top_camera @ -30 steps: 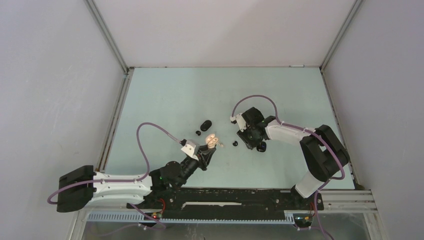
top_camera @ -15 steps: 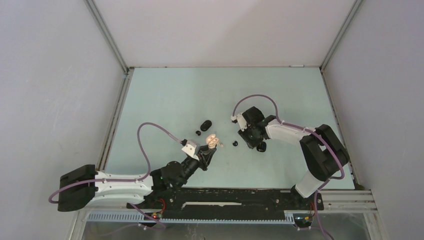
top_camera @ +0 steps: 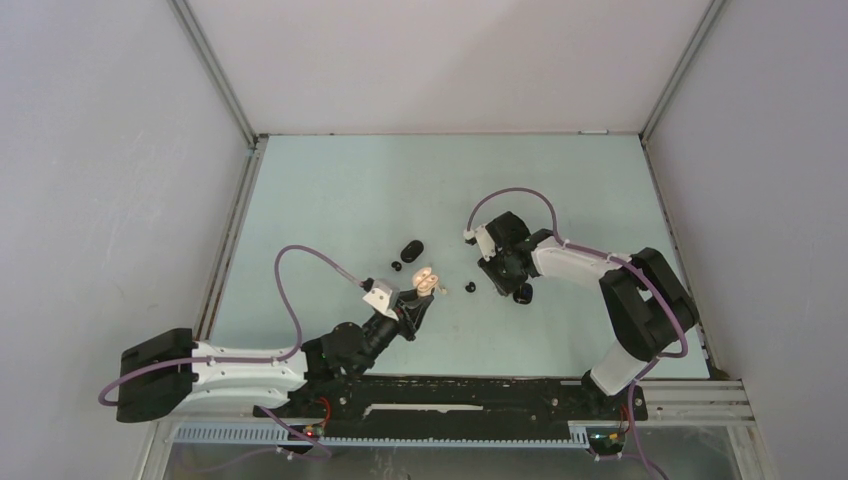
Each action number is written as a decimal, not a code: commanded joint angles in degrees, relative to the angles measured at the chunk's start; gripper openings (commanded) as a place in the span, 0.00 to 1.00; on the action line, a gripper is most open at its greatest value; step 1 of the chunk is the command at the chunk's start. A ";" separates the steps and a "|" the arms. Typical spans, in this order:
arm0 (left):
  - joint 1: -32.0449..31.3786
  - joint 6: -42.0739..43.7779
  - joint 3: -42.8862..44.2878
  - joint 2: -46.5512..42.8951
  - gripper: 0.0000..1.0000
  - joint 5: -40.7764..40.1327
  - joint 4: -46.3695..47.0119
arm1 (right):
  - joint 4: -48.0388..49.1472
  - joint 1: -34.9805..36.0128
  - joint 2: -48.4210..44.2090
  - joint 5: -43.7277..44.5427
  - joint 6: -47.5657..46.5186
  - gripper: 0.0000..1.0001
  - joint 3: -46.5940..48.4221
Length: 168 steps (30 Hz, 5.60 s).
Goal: Insert the wireless bluetooth earbuds into the charging case
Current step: Pick up the earbud from the center of the board, then place the earbud in the charging case.
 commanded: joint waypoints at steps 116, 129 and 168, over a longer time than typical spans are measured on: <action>-0.50 12.01 1.93 12.13 0.00 16.36 23.25 | 44.16 53.39 -44.14 31.11 -96.59 0.16 -30.04; -0.50 12.03 2.67 13.92 0.00 16.69 23.17 | 42.36 54.49 -44.29 31.68 -98.51 0.30 -30.05; -0.53 9.71 2.17 15.46 0.00 20.55 24.43 | 31.34 51.24 -40.34 36.39 -95.31 0.60 -22.97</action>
